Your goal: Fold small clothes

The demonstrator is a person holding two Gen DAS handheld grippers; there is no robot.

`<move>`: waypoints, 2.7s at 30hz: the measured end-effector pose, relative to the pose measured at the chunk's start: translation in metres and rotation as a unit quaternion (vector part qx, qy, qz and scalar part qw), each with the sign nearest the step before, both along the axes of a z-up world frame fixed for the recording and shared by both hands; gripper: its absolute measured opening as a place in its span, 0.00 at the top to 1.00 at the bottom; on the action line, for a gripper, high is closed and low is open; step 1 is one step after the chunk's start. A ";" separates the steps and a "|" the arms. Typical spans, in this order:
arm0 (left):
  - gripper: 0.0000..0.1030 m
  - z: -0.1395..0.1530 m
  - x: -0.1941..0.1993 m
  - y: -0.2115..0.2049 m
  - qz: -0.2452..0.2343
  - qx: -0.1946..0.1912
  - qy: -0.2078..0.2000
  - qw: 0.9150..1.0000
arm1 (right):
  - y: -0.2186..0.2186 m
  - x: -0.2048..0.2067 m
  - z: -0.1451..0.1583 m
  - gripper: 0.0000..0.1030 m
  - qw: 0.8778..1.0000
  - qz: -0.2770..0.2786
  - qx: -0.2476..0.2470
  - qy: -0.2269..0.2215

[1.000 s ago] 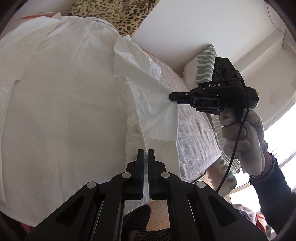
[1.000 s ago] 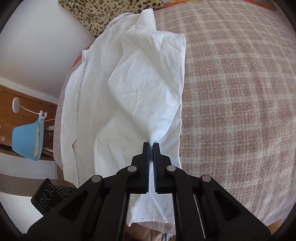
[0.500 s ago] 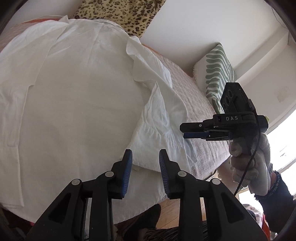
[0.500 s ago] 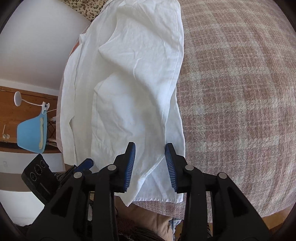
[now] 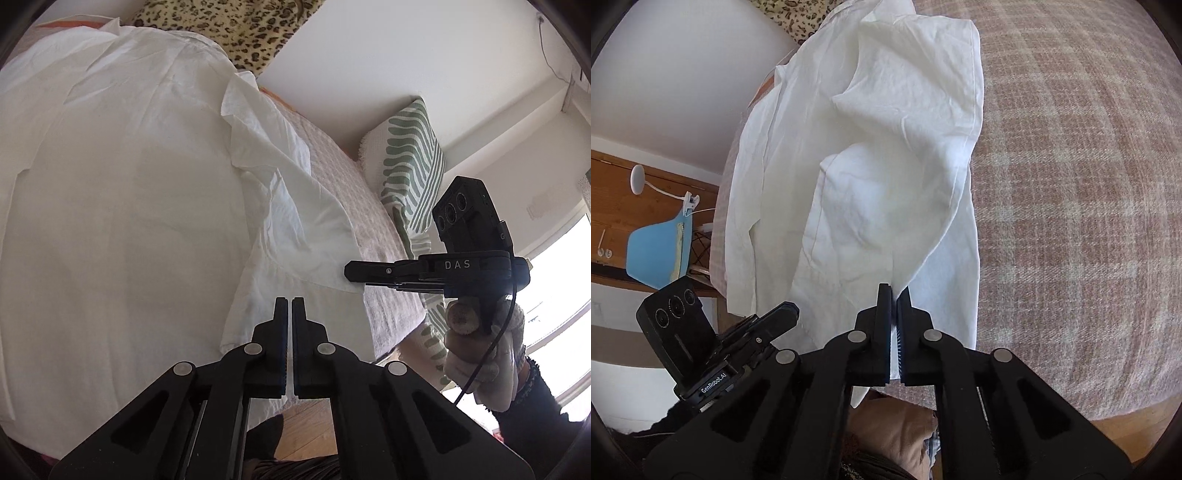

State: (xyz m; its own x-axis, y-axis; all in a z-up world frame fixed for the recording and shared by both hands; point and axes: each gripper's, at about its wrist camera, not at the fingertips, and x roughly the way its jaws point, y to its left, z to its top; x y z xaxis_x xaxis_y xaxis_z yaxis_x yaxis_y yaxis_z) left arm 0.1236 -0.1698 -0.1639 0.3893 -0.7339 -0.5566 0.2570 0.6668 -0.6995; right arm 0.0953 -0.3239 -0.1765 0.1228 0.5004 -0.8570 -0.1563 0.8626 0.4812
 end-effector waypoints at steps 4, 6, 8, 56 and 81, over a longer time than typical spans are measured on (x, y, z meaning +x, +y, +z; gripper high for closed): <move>1.00 -0.002 -0.013 -0.018 -0.038 0.023 -0.003 0.999 | -0.006 -0.005 0.004 0.96 0.998 0.026 -0.059 -0.005; 1.00 -0.007 -0.017 -0.023 -0.049 0.052 -0.002 0.997 | -0.009 -0.005 -0.010 0.96 0.997 0.025 -0.078 0.008; 0.97 -0.010 -0.019 -0.020 -0.054 0.068 0.009 0.996 | -0.005 -0.005 -0.023 0.96 0.995 0.038 -0.094 0.024; 0.93 -0.030 0.013 -0.037 -0.121 0.101 -0.036 0.987 | -0.016 0.240 0.027 0.95 0.982 -0.045 -0.067 -0.168; 0.57 -0.006 -0.005 -0.055 -0.105 0.211 -0.107 0.966 | -0.027 0.037 0.034 0.65 0.994 -0.012 -0.082 -0.074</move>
